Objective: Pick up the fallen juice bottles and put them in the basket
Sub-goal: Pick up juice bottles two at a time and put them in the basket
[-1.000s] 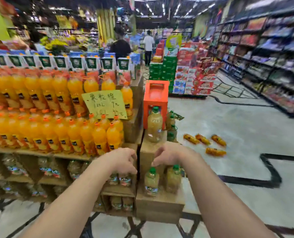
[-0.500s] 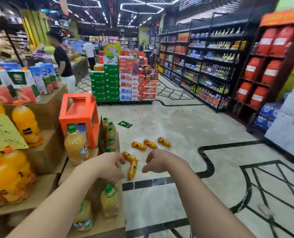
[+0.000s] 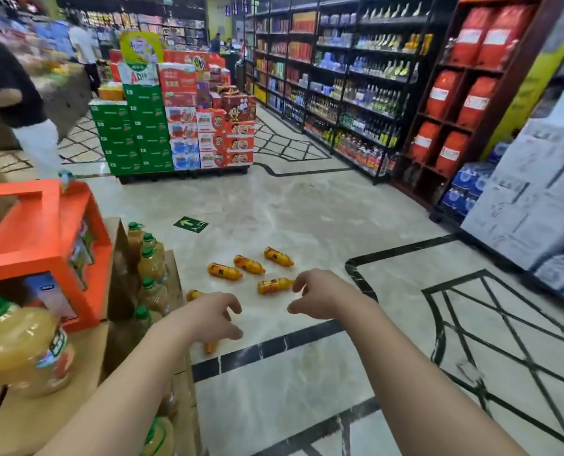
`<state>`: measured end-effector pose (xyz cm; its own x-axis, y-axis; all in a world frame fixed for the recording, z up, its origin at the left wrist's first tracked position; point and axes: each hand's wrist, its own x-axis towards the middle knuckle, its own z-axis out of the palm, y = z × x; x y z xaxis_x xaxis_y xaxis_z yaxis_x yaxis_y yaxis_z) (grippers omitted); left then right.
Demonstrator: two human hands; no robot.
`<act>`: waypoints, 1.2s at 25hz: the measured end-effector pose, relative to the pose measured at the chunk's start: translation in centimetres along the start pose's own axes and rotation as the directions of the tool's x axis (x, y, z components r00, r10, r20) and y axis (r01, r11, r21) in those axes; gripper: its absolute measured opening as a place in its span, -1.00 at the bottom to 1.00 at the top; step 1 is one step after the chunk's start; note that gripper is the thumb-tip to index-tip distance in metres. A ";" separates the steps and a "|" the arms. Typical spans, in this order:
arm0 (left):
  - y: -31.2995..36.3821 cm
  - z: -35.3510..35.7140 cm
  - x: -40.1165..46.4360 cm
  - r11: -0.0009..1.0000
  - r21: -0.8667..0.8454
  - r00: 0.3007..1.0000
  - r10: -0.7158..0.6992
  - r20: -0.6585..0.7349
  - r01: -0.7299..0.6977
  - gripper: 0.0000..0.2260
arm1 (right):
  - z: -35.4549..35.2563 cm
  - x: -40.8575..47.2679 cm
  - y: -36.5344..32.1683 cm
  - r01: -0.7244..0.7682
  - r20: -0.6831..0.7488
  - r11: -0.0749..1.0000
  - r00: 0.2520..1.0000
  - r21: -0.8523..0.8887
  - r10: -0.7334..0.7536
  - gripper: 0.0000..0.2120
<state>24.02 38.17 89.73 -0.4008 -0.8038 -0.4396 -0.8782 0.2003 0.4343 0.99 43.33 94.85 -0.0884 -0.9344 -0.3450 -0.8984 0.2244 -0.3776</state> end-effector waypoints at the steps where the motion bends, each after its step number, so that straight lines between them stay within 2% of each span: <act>1: 0.3 -0.9 2.7 1.000 0.003 1.000 0.010 0.011 -0.010 -0.53 | -0.8 2.0 0.6 -0.024 -0.017 1.000 1.000 -0.012 0.023 -0.54; 5: 2.0 -4.8 12.5 0.998 0.005 0.997 0.064 0.032 -0.064 -0.50 | -3.2 10.3 2.3 -0.089 -0.057 0.996 0.994 0.000 0.089 -0.49; 10: 3.8 -7.9 22.1 0.996 0.035 0.995 0.086 0.048 -0.088 -0.43 | -4.5 20.5 3.6 -0.099 0.019 0.995 0.995 -0.025 0.099 -0.51; 16: 4.8 -11.1 34.2 0.997 0.069 0.999 -0.031 0.029 0.029 -0.47 | -7.6 35.3 7.1 -0.027 0.099 0.998 0.995 -0.049 0.032 -0.52; 22: 6.4 -15.0 46.4 0.985 -0.038 0.985 -0.170 0.010 0.171 -0.48 | -12.4 51.5 10.7 0.040 0.208 0.997 0.978 -0.059 -0.027 -0.48; 30: 2.4 -17.3 60.3 0.960 -0.135 0.964 -0.257 -0.064 0.247 -0.60 | -11.1 69.3 10.3 0.119 0.334 0.988 0.939 -0.096 -0.080 -0.47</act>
<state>2.29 -19.52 77.87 -0.1442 -0.8625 -0.4850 -0.9064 -0.0815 0.4145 -19.14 -22.14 76.56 0.1329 -0.8032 -0.5807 -0.9395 0.0845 -0.3319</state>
